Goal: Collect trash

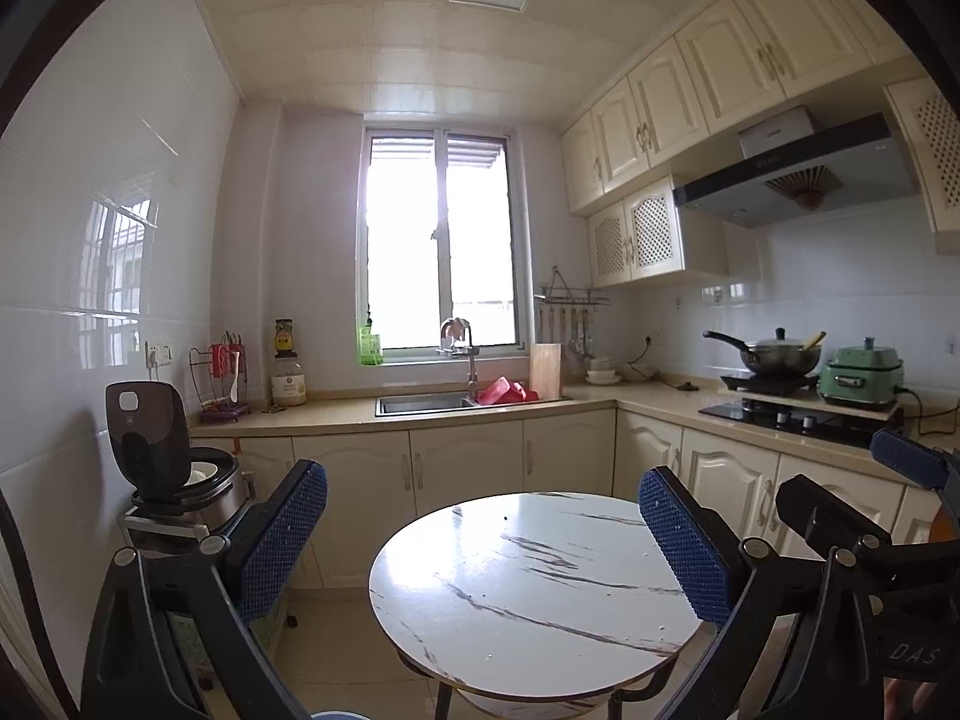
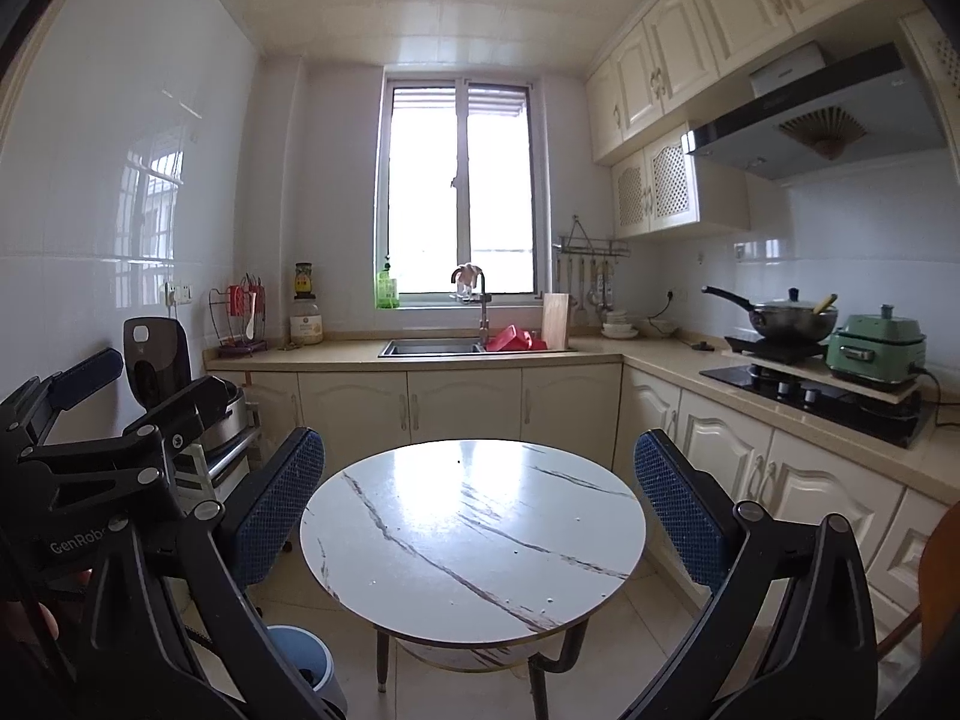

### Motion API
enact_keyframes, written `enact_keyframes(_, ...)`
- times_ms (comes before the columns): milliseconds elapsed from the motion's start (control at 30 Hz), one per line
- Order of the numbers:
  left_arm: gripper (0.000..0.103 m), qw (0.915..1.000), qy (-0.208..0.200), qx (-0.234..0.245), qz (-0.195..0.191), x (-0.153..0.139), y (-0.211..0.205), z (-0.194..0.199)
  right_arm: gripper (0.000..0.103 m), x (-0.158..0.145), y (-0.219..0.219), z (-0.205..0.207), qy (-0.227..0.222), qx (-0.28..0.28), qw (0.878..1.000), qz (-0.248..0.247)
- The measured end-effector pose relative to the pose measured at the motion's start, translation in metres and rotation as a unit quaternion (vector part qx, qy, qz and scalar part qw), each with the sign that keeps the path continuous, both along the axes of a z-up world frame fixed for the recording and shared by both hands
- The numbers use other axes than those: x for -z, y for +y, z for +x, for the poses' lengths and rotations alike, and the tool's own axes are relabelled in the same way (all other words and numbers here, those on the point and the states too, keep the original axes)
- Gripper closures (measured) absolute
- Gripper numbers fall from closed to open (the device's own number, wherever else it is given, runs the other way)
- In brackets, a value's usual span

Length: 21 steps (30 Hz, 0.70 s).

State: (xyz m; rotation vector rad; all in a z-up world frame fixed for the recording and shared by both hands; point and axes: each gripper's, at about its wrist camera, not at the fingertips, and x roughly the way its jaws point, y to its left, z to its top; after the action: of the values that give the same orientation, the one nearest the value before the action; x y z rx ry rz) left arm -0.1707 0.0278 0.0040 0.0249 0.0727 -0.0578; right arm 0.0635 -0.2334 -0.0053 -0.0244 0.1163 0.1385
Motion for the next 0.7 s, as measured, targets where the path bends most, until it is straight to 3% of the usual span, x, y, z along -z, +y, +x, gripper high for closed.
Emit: enact_keyframes(700,0.001,1.0000,-0.001,-0.004,-0.001,-0.0009,0.0051,-0.0007,0.000,0.0000,0.0036,-0.0042,0.000,0.000,1.000,-0.002)
